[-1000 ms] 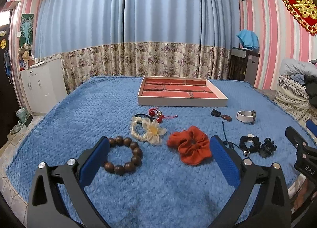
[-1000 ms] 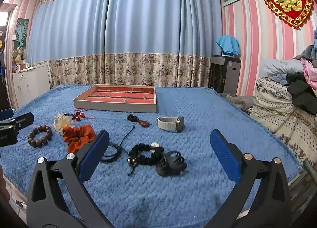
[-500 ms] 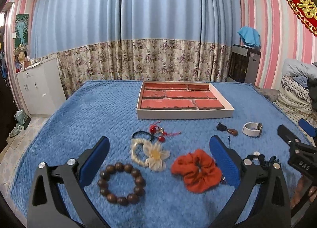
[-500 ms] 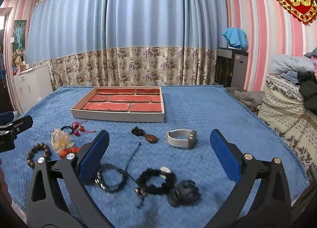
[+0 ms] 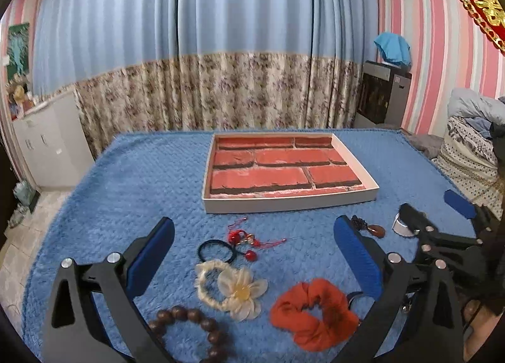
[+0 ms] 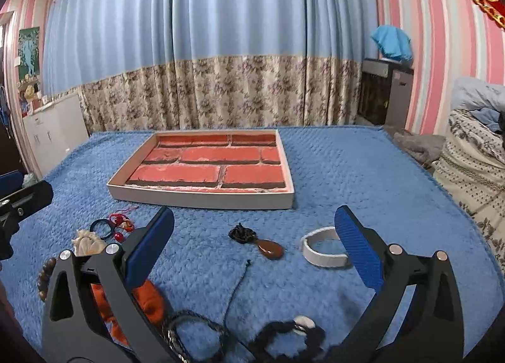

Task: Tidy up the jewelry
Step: 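Grasp the red string charm with the left tool while the right tool grasps the brown pendant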

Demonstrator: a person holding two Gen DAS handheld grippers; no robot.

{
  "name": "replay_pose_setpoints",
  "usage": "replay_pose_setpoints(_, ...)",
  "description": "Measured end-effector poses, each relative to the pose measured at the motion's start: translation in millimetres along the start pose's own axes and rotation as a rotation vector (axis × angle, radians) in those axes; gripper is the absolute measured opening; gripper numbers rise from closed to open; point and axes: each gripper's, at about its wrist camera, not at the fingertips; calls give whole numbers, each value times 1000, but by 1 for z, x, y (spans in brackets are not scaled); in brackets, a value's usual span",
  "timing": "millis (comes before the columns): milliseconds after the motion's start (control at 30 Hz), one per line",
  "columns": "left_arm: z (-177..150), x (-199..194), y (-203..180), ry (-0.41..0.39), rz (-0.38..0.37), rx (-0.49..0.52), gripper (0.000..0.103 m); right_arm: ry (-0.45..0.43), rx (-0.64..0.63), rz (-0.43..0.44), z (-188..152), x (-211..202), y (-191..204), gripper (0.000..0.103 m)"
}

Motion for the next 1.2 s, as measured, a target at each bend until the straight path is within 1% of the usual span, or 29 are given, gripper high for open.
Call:
replay_pose_setpoints(67,6,9,3,4,-14,-9,99,4,0,-8,9,12,3,99)
replay_pose_setpoints(167,11,24,4,-15,12,-4,99,7,1,-32,13,29,5,99)
replay_pose_setpoints(267,5,43,8,11,-1,-19,99,77,14,-34,7,54,6,99)
replay_pose_setpoints(400,-7,73,10,37,31,-9,99,120,1,-61,-5,75,10,99)
replay_pose_setpoints(467,-12,85,14,50,29,-16,99,134,-4,-67,-9,82,11,98)
replay_pose_setpoints(533,-18,99,17,77,23,-22,99,156,-16,-72,-14,91,13,95)
replay_pose_setpoints(600,-24,111,20,114,4,-27,99,185,-22,-75,-18,100,14,89)
replay_pose_setpoints(733,-27,122,22,143,-9,-26,98,241,-13,-80,-28,118,12,81)
replay_pose_setpoints(800,-28,125,20,148,-4,-16,98,272,-19,-85,-31,127,13,71)
replay_pose_setpoints(867,-29,130,17,166,-18,-8,97,294,-21,-82,-32,133,14,66)
replay_pose_setpoints(967,-31,139,15,198,-27,-7,92,316,-23,-80,-33,138,14,63)
replay_pose_setpoints(1067,-35,146,14,224,-38,-13,90,337,-19,-75,-35,142,13,59)
replay_pose_setpoints(1100,-36,149,14,234,-40,-14,85,341,-18,-74,-35,142,12,58)
replay_pose_setpoints(1200,-37,154,15,258,-49,-19,79,347,-20,-71,-35,144,13,56)
Point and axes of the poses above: each gripper's, at about its wrist camera, not at the fingertips, and x roughly the way its jaws point, y to its left, z to its top, and after that the axes turned 5 degrees about x, right-handed
